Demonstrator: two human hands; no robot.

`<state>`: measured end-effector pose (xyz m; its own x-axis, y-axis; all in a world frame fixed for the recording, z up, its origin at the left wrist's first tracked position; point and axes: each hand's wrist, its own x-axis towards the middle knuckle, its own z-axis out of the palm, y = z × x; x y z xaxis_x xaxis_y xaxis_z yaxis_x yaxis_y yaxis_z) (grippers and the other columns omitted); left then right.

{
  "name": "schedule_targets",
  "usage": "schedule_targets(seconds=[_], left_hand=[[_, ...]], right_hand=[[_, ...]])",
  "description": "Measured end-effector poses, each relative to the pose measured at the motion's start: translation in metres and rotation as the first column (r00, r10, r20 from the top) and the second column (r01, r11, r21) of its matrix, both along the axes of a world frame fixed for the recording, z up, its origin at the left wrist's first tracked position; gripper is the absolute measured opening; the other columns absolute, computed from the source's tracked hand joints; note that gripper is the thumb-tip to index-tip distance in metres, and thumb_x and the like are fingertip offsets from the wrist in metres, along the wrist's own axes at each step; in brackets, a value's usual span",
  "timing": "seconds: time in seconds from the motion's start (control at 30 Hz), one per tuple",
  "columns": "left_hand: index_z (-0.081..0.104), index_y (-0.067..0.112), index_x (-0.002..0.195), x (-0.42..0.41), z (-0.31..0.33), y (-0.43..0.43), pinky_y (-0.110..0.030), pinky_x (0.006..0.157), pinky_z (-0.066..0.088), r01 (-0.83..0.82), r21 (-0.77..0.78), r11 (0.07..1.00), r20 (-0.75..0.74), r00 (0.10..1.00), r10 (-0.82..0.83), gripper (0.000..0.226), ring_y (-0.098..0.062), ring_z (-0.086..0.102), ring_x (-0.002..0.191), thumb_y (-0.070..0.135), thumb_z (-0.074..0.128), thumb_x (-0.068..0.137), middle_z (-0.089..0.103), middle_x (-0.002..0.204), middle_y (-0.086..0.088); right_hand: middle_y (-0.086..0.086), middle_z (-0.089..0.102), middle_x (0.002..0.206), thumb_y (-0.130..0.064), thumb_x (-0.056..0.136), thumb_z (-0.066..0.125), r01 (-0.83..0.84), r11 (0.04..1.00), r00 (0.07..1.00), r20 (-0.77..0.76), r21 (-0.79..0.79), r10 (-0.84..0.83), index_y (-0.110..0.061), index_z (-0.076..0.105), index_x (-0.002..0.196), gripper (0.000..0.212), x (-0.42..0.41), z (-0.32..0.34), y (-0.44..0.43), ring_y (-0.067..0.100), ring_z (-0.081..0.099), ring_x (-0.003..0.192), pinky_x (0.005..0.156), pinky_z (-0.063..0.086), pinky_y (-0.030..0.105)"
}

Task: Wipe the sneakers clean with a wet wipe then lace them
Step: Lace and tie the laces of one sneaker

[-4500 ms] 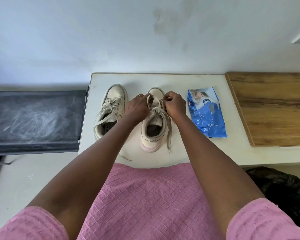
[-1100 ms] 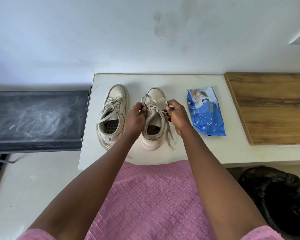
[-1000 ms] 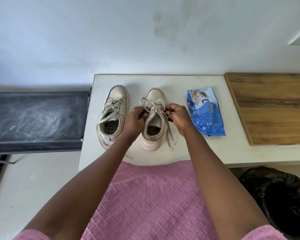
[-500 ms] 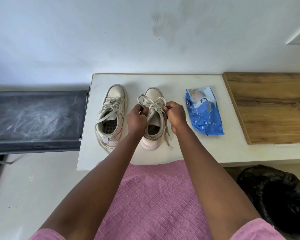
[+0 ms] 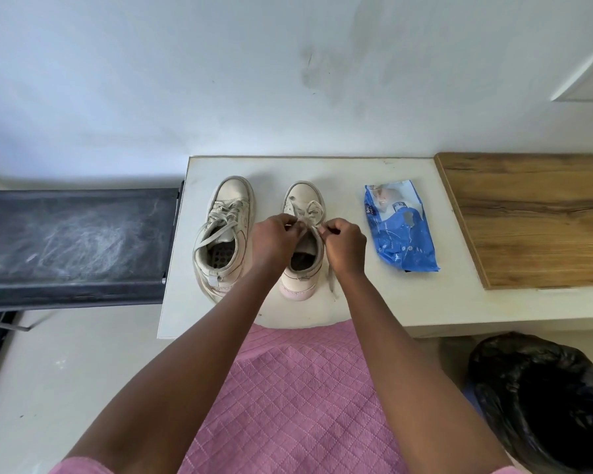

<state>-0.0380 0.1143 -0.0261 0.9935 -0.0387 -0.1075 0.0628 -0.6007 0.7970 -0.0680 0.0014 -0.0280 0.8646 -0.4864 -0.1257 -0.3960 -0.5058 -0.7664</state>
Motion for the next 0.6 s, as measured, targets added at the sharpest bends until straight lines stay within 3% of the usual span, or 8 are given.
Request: schedule_targets(seconds=[0.07,0.13,0.23,0.3,0.43,0.6], left_hand=[[0.069,0.012,0.100,0.000,0.000,-0.002,-0.030,0.074,0.046,-0.044,-0.026,0.999,-0.002,0.999,0.044,0.017,-0.023,0.062,0.087,0.019,0.061,0.087,0.071,0.096,-0.006],[0.066,0.017,0.092,0.000,-0.002,0.003,-0.032,0.069,0.049,-0.165,-0.202,0.965,-0.102,0.984,0.147,0.014,-0.020,0.059,0.077,0.010,0.055,0.089,0.068,0.089,-0.003],[0.062,0.021,0.081,0.000,-0.001,0.015,-0.034,0.066,0.054,-0.384,-0.471,0.795,-0.340,0.910,0.238,0.021,-0.016,0.057,0.074,0.007,0.051,0.092,0.061,0.077,-0.001],[0.060,0.019,0.079,0.003,0.005,0.024,-0.028,0.063,0.048,-0.458,-0.529,0.715,-0.383,0.880,0.280,0.026,-0.015,0.060,0.071,0.003,0.046,0.093,0.062,0.077,-0.002],[0.059,0.012,0.083,0.012,0.022,0.048,-0.024,0.060,0.053,-0.531,-0.593,0.605,-0.411,0.846,0.340,0.030,-0.016,0.065,0.066,-0.005,0.036,0.091,0.065,0.074,-0.006],[0.060,0.009,0.076,0.019,0.032,0.073,-0.030,0.065,0.057,-0.678,-0.607,0.415,-0.550,0.735,0.397,0.032,-0.022,0.066,0.064,-0.012,0.037,0.086,0.066,0.072,-0.012]], right_hand=[[0.014,0.067,0.101,-0.011,0.092,0.053,-0.011,0.999,0.999,-0.034,-0.033,0.010,-0.002,0.065,0.100,0.018,0.003,0.001,-0.003,0.029,0.059,0.096,0.071,0.039,0.025],[0.016,0.064,0.103,-0.007,0.092,0.047,-0.043,0.993,0.998,-0.057,-0.114,0.037,-0.001,0.062,0.099,0.017,0.006,-0.001,-0.005,0.033,0.056,0.097,0.074,0.042,0.033],[0.015,0.059,0.108,-0.007,0.093,0.047,-0.111,0.946,0.991,-0.101,-0.304,0.084,-0.003,0.057,0.102,0.015,0.002,-0.001,-0.009,0.034,0.053,0.101,0.078,0.042,0.040],[0.015,0.058,0.110,-0.005,0.092,0.048,-0.135,0.910,0.989,-0.113,-0.392,0.098,-0.004,0.056,0.104,0.015,-0.001,-0.002,-0.014,0.033,0.053,0.102,0.079,0.042,0.040],[0.015,0.058,0.113,-0.002,0.092,0.045,-0.149,0.864,0.987,-0.125,-0.481,0.101,-0.004,0.054,0.108,0.018,-0.006,0.000,-0.022,0.033,0.053,0.105,0.082,0.043,0.040],[0.015,0.058,0.115,-0.005,0.093,0.046,-0.177,0.801,0.981,-0.171,-0.572,0.094,-0.006,0.054,0.111,0.019,-0.008,0.005,-0.030,0.033,0.054,0.106,0.082,0.045,0.038]])
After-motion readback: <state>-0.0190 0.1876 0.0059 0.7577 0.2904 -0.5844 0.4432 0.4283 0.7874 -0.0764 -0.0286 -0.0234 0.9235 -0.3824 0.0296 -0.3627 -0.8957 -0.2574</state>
